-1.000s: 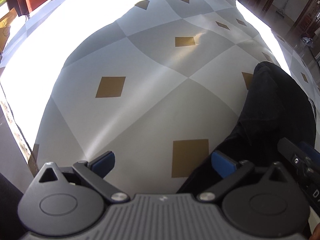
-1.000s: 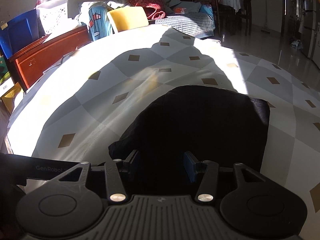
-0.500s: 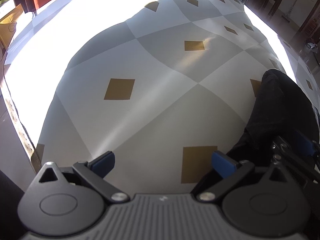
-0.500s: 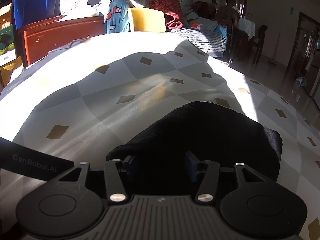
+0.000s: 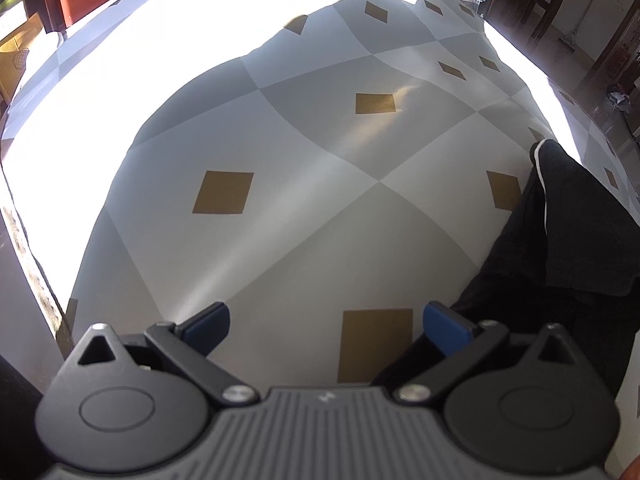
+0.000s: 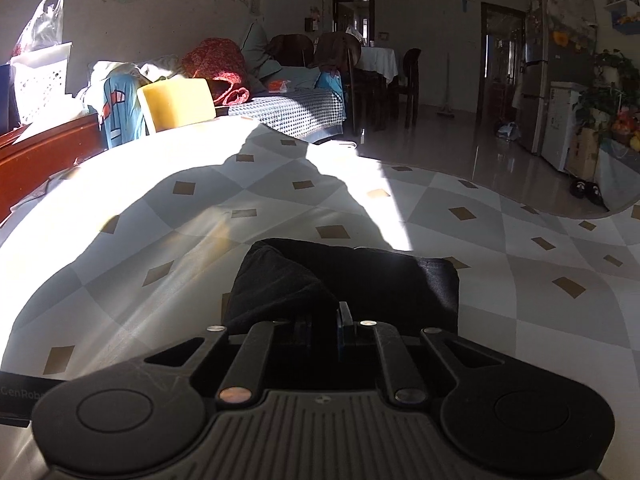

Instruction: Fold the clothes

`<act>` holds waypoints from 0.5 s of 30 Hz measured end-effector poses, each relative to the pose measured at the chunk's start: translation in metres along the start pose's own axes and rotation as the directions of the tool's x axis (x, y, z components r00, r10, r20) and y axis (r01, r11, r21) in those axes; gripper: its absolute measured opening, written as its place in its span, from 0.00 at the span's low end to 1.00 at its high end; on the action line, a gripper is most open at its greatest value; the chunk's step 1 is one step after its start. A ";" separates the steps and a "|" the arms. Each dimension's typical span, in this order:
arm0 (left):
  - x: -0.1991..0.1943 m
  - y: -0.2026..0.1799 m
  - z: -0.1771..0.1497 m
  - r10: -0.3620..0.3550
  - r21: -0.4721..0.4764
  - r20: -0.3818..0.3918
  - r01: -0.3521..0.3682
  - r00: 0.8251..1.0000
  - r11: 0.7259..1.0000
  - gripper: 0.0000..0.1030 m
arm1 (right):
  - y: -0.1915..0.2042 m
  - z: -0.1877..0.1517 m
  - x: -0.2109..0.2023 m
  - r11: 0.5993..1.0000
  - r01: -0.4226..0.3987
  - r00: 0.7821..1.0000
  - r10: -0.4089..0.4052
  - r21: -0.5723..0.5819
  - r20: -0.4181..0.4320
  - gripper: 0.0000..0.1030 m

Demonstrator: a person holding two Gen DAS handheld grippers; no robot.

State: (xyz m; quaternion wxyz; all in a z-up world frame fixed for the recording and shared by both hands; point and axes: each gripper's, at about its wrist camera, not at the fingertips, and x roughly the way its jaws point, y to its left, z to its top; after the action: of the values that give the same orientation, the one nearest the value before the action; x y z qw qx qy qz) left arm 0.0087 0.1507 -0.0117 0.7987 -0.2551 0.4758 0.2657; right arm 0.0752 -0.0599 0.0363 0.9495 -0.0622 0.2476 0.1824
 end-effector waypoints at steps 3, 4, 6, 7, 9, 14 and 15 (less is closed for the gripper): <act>-0.002 -0.007 -0.002 -0.013 0.021 0.011 0.012 1.000 1.000 1.00 | -0.013 0.008 -0.013 0.997 0.074 0.995 -0.075 0.020 0.058 0.10; -0.002 -0.010 -0.002 -0.018 0.028 0.017 0.017 1.000 0.999 1.00 | -0.017 0.010 -0.016 0.995 0.100 0.992 -0.101 0.020 0.073 0.10; -0.004 -0.017 -0.003 -0.033 0.050 0.029 0.032 0.999 0.998 1.00 | -0.025 0.013 -0.021 0.988 0.149 0.984 -0.151 0.030 0.095 0.10; -0.005 -0.019 -0.004 -0.037 0.061 0.031 0.035 0.999 0.998 1.00 | -0.030 0.015 -0.024 0.984 0.174 0.979 -0.178 0.044 0.101 0.09; -0.007 -0.025 -0.006 -0.046 0.082 0.035 0.043 0.998 0.996 1.00 | -0.043 0.017 -0.027 0.966 0.240 0.963 -0.250 0.095 0.106 0.10; -0.003 -0.029 -0.010 -0.051 0.088 0.010 0.050 0.999 0.995 1.00 | -0.054 0.018 -0.029 0.918 0.380 0.910 -0.394 0.116 0.130 0.10; -0.001 -0.029 -0.010 -0.049 0.085 0.003 0.048 0.999 0.995 1.00 | -0.051 0.018 -0.027 0.913 0.396 0.903 -0.407 0.098 0.139 0.10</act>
State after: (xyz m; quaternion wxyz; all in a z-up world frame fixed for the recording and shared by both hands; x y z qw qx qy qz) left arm 0.0208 0.1228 -0.0105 0.8162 -0.2319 0.4783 0.2265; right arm 0.0800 -0.1120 0.0666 0.9847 -0.0653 0.1601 -0.0211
